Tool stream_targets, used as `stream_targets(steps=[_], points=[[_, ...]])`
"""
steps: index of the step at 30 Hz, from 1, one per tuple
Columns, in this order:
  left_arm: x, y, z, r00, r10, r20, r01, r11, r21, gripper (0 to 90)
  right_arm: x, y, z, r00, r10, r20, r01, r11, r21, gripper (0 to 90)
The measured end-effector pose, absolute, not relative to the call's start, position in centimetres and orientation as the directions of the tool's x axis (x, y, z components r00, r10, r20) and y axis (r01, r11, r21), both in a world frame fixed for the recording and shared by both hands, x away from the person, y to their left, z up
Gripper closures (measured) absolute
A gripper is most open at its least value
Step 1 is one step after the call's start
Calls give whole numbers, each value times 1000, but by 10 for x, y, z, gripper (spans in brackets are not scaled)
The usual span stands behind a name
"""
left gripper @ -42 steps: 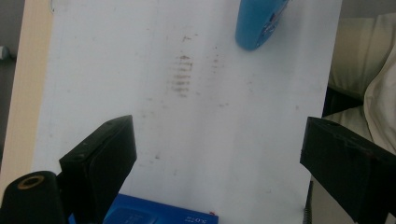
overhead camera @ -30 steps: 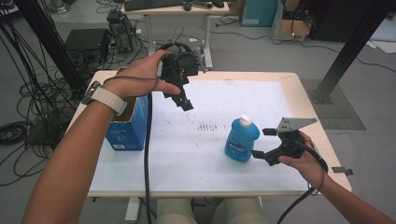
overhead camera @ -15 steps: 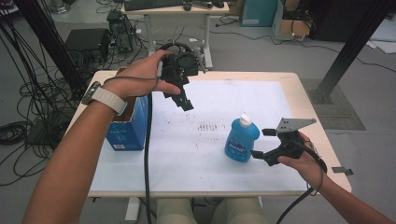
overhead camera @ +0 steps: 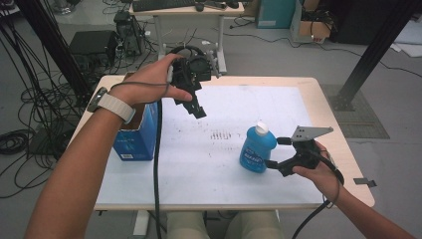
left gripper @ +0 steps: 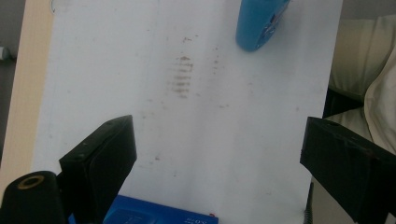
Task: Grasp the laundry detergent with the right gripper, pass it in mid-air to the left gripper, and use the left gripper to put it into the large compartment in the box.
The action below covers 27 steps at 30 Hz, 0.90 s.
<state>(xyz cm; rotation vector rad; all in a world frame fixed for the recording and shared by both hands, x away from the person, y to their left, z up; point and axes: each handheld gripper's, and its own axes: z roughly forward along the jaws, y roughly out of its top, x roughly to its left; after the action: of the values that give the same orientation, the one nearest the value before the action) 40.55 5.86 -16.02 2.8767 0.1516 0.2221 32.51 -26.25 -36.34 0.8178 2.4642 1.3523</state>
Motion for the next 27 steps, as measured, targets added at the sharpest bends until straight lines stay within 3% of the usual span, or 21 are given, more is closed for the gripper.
stream_targets(steps=[27], points=[[407,61,-164,983,125,132,89,-963,256,109,333,-249,-383,-811,578,91,368,383,847,50]])
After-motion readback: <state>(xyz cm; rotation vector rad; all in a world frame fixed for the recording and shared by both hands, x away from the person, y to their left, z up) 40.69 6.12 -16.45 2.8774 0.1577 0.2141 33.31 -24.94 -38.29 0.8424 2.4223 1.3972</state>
